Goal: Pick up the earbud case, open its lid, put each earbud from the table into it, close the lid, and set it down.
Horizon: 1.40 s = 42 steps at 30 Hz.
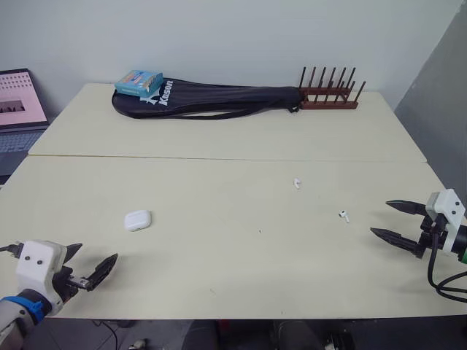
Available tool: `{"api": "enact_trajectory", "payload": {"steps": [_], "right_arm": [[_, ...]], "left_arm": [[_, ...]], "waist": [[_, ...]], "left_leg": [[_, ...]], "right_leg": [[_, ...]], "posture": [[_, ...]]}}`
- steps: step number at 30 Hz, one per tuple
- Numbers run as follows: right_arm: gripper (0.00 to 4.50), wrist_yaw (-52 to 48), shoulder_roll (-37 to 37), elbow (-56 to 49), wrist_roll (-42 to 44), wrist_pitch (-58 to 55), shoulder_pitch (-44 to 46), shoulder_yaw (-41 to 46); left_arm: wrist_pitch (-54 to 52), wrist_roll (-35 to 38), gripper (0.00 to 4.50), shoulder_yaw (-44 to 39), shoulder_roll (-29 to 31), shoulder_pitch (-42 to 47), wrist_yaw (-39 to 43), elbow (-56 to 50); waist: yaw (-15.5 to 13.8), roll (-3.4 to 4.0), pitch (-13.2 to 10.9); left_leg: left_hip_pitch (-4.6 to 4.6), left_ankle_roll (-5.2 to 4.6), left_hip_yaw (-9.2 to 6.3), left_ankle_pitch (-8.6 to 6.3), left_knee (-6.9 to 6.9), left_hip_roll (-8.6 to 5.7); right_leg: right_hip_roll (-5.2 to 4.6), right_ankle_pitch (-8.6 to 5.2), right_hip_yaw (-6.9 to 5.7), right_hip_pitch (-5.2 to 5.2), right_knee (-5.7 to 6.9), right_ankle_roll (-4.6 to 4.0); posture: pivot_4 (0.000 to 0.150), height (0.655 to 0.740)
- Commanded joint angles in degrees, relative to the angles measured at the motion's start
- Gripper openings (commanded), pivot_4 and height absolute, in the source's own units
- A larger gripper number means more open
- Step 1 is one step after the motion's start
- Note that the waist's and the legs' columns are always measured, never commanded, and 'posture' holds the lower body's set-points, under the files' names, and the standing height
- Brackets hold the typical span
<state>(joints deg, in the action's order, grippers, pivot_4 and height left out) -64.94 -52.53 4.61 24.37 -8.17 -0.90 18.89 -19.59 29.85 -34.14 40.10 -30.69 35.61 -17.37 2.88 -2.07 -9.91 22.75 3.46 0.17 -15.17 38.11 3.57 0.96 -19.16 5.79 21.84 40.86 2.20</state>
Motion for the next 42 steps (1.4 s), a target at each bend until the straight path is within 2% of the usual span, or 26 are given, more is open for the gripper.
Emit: {"api": "enact_trajectory", "payload": {"steps": [1,6,12,22,27,32,38,42], "right_arm": [[4.48,0.6,-0.3,0.5,-1.2,2.1,1.7,0.3],[4.48,1.0,1.3,2.3,-2.9,6.2,2.7,0.3],[4.48,-0.5,2.0,2.0,-1.3,6.9,3.3,0.5],[4.48,-3.6,1.0,-1.4,2.3,1.8,1.7,0.9],[4.48,-3.5,1.3,-0.7,0.5,4.3,2.4,0.6],[4.48,-2.6,2.9,-3.1,0.4,5.3,5.7,-1.5],[4.48,-3.3,4.0,-11.4,3.3,-0.2,12.6,-7.5],[4.48,-4.7,3.8,-15.4,5.4,-4.6,16.7,-11.3]], "left_arm": [[0.7,-1.4,4.5,-2.0,0.5,0.4,0.6,-0.9],[2.2,-2.3,4.5,-1.6,0.2,1.2,2.8,-0.7],[5.1,0.6,4.5,-2.3,-1.3,2.6,7.4,-1.9],[3.0,0.8,4.5,-3.2,-3.9,3.4,4.9,-1.9],[0.6,1.6,4.5,-3.1,-5.9,2.5,3.1,-3.6],[-2.9,1.0,4.5,-1.3,-12.0,2.4,-5.0,-7.8],[-5.7,-3.1,4.5,6.2,-20.0,6.7,-16.1,-11.5],[-7.3,-5.8,4.5,10.2,-22.9,10.6,-21.2,-10.4]], "waist": [[0.0,0.0,0.0],[0.0,0.01,0.0],[0.0,0.02,0.0],[0.0,0.02,0.0],[0.0,0.01,0.0],[0.0,0.01,0.0],[0.0,0.08,0.0],[-0.1,0.04,0.0]], "left_leg": [[0.0,0.0,0.0,0.0,0.0,0.0],[-0.06,0.0,-0.01,0.0,0.0,-0.01],[-0.06,0.0,-0.03,0.0,0.0,0.0],[-0.08,0.0,-0.06,0.0,0.0,0.0],[-0.1,0.0,-0.07,0.0,0.0,-0.01],[-0.12,0.0,-0.07,0.0,0.0,0.01],[-0.31,0.0,-0.12,0.0,0.03,-0.04],[-0.31,0.01,-0.23,0.0,0.06,-0.04]], "right_leg": [[0.0,0.0,0.0,0.0,0.0,0.0],[0.0,-0.01,-0.02,-0.07,-0.01,-0.02],[0.0,-0.01,-0.05,-0.1,-0.01,-0.03],[0.0,-0.02,-0.07,-0.13,-0.02,-0.03],[-0.01,-0.02,-0.08,-0.16,-0.02,-0.03],[-0.01,-0.01,-0.07,-0.19,-0.04,-0.03],[-0.02,-0.02,-0.08,-0.44,-0.05,-0.03],[-0.01,-0.01,-0.17,-0.48,-0.06,-0.02]], "posture": [[0.15,0.7087],[0.15,0.7087],[0.15,0.7087],[0.15,0.7087],[0.15,0.7087],[0.15,0.7087],[0.15,0.7087],[0.15,0.7087]]}}
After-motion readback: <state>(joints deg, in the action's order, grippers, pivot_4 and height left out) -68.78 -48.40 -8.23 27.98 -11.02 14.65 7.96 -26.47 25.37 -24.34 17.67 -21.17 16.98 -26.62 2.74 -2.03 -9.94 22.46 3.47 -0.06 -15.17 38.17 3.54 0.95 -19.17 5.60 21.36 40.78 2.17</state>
